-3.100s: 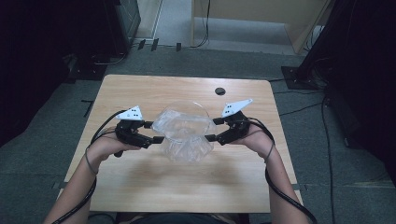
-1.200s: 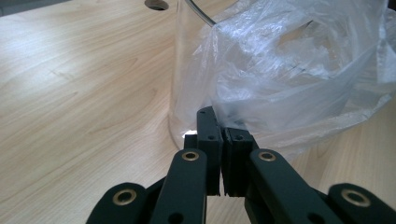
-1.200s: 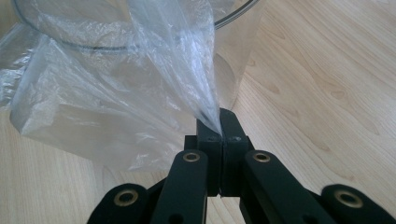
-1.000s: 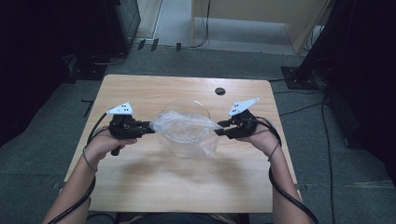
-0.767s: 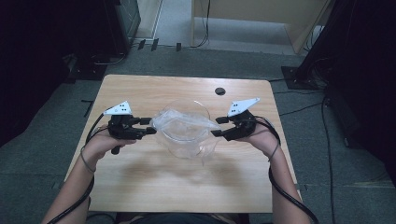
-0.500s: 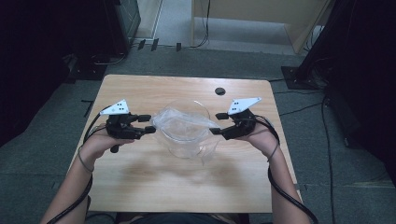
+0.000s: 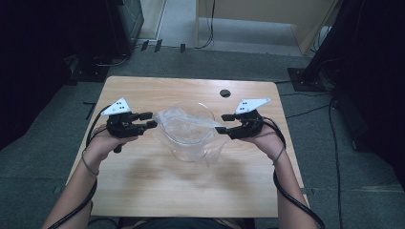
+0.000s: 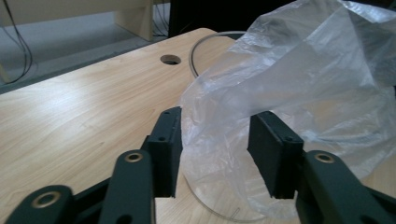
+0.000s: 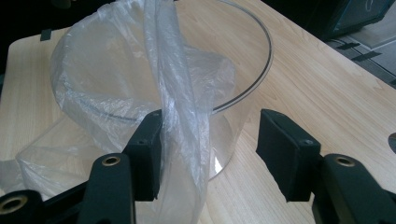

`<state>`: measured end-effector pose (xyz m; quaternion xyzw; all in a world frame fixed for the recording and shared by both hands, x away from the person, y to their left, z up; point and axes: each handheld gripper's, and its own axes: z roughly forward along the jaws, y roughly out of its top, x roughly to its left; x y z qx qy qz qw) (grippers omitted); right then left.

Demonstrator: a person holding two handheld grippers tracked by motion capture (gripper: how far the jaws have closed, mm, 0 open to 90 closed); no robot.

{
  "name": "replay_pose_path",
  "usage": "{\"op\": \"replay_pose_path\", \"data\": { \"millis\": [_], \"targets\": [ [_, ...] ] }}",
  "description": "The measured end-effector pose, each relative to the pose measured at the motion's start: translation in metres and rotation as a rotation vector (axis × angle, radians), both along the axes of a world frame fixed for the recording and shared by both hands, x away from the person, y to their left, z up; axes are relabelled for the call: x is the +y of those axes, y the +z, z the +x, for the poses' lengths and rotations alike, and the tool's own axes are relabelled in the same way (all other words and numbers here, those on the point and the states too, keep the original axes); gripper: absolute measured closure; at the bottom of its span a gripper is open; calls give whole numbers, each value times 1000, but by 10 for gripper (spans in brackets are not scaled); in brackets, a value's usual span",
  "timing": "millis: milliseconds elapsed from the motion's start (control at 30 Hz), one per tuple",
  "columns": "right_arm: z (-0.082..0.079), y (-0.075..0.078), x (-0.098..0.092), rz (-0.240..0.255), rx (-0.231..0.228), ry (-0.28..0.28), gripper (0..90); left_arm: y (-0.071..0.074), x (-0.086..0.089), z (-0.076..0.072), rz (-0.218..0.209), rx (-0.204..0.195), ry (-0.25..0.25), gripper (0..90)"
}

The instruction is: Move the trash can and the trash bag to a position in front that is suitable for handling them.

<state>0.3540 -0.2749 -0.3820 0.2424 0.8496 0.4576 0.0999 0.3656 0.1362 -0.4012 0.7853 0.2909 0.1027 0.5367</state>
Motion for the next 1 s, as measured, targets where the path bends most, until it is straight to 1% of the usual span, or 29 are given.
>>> {"op": "replay_pose_path", "data": {
  "millis": [167, 300, 433, 567, 667, 733, 800, 1000],
  "targets": [
    [0, 1, -4, 3, 0, -9, 485, -1, 0, 2, -8, 12, 23, 644],
    [2, -1, -8, 6, 8, -29, 483, -2, 1, 4, -14, 11, 41, 702],
    [4, -1, -11, 15, 8, -49, 498, -5, 0, 5, -17, 12, 49, 732],
    [3, -1, -14, 14, 10, -55, 544, -7, -3, 7, -10, 13, 53, 770],
    [4, -2, -14, 16, 17, -58, 584, -9, -4, 8, -8, 17, 59, 790],
    [4, -2, -15, 18, 17, -64, 614, -10, -4, 8, -3, 18, 61, 793],
    [5, -3, -14, 22, 26, -72, 634, -11, -4, 9, -5, 19, 66, 793],
    [6, -5, -12, 29, 20, -99, 685, -14, -7, 14, -15, 26, 68, 797]
  ]
}}
